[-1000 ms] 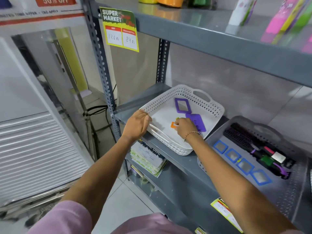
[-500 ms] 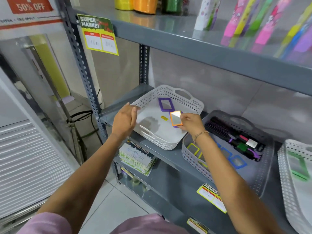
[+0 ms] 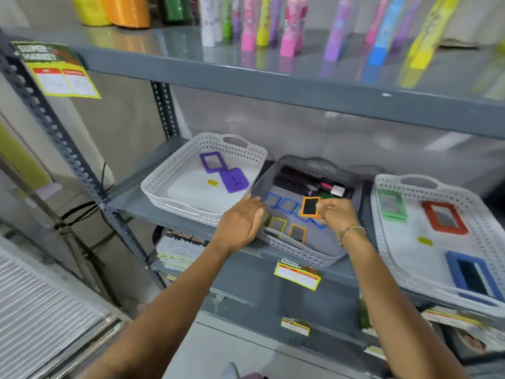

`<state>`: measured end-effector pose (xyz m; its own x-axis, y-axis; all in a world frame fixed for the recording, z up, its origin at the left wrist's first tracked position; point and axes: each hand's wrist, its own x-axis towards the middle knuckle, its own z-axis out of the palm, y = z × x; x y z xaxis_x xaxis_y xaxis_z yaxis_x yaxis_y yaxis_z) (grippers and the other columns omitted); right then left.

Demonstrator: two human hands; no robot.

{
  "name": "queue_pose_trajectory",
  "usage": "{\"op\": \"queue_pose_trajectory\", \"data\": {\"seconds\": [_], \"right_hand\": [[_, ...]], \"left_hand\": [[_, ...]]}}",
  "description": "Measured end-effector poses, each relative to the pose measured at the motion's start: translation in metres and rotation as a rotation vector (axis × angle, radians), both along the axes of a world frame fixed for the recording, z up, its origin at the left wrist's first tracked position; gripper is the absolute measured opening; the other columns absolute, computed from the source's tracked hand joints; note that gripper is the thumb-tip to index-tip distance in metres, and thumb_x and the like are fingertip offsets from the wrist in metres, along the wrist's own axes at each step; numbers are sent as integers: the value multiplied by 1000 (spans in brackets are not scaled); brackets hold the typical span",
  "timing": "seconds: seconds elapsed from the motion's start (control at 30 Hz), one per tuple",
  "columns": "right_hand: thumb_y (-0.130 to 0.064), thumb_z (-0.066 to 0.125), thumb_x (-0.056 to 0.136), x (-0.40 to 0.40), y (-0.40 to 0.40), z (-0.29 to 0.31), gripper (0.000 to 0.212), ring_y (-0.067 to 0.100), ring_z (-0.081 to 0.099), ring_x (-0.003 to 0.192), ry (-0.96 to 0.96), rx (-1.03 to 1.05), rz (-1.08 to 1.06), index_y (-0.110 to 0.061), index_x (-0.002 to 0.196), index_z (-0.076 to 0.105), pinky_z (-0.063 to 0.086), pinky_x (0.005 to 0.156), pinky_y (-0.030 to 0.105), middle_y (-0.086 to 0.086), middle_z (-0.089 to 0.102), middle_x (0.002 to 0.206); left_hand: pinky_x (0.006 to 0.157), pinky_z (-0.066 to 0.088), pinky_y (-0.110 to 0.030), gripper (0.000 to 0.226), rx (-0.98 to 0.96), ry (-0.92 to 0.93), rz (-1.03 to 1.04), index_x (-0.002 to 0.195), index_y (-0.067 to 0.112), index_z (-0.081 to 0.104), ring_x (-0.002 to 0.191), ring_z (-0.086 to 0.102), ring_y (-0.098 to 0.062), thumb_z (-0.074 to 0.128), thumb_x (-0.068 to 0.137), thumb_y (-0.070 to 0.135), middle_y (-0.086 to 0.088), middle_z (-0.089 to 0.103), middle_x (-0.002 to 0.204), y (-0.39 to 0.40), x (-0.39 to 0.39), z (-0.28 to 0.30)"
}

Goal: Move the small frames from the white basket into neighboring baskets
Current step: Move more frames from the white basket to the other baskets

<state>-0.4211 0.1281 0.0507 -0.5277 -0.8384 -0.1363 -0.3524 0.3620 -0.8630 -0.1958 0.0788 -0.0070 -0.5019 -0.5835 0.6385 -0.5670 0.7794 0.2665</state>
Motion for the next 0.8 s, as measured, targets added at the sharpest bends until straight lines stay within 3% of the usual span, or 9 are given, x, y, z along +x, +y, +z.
{"op": "queue_pose_trajectory", "data": {"seconds": [0.03, 0.17, 0.33, 0.4, 0.43, 0.5, 0.57, 0.7, 0.8], "right_hand": [[-5, 55, 87, -7, 5, -2, 24, 26, 57, 73, 42, 28, 1, 4, 67, 67, 53, 75, 41, 27, 63, 77], [-6, 60, 82, -18, 18, -10, 21, 40, 68, 94, 185, 184, 14, 5, 99, 65, 55, 87, 49, 28, 68, 100], [-11, 60, 88, -6, 25, 12, 20, 35, 62, 110, 472, 404, 222, -1, 106, 62, 51, 90, 38, 23, 65, 104], [-6, 54, 90, 0, 22, 19, 30, 32, 62, 106, 528, 515, 275, 3, 119, 56, 50, 87, 36, 19, 66, 107], [-4, 52, 90, 2, 20, 20, 32, 30, 64, 93, 556, 556, 299, 3, 121, 56, 50, 79, 34, 16, 66, 94], [0, 52, 88, 4, 18, 21, 30, 22, 58, 64, 589, 628, 352, 4, 117, 60, 45, 62, 29, 10, 56, 67], [2, 55, 87, 6, 16, 22, 17, 21, 60, 62, 594, 681, 379, 4, 102, 64, 46, 54, 27, 11, 60, 68], [4, 54, 87, 5, 9, 13, 10, 23, 64, 68, 557, 683, 356, -2, 86, 61, 55, 72, 32, 10, 55, 63], [2, 58, 84, 4, 6, 9, 31, 19, 54, 60, 625, 669, 313, -6, 56, 46, 46, 71, 24, 5, 45, 56]], "left_hand": [[108, 34, -32, 43, 3, -27, -11, 106, 1, 70, 107, 63, -25, 31, 101, 20, -12, 71, 105, 4, -3, -4], [104, 36, -32, 38, -9, -92, -23, 98, 3, 70, 92, 66, -27, 34, 99, 17, -11, 71, 94, 12, -5, -16], [99, 38, -32, 58, 18, -111, 10, 96, 5, 70, 82, 66, -29, 18, 103, 28, -12, 71, 88, 5, -12, -9], [98, 39, -33, 59, 22, -105, 27, 95, 6, 72, 81, 66, -29, 18, 103, 28, -12, 72, 87, 2, -10, -10], [97, 40, -33, 56, 27, -106, 35, 94, 6, 72, 81, 66, -30, 21, 102, 26, -11, 72, 87, 2, -9, -13], [98, 41, -35, 50, 40, -99, 55, 92, 5, 72, 80, 65, -31, 26, 100, 22, -12, 71, 85, 2, -8, -18], [98, 41, -35, 50, 53, -84, 66, 91, 5, 72, 81, 65, -32, 26, 100, 21, -12, 71, 85, 1, -9, -20], [99, 42, -37, 50, 41, -53, 76, 96, 6, 73, 85, 65, -31, 26, 100, 22, -11, 72, 90, 0, -8, -22], [100, 40, -34, 49, 22, -43, 88, 90, 4, 72, 80, 64, -32, 26, 100, 20, -12, 71, 85, 0, -9, -25]]}}
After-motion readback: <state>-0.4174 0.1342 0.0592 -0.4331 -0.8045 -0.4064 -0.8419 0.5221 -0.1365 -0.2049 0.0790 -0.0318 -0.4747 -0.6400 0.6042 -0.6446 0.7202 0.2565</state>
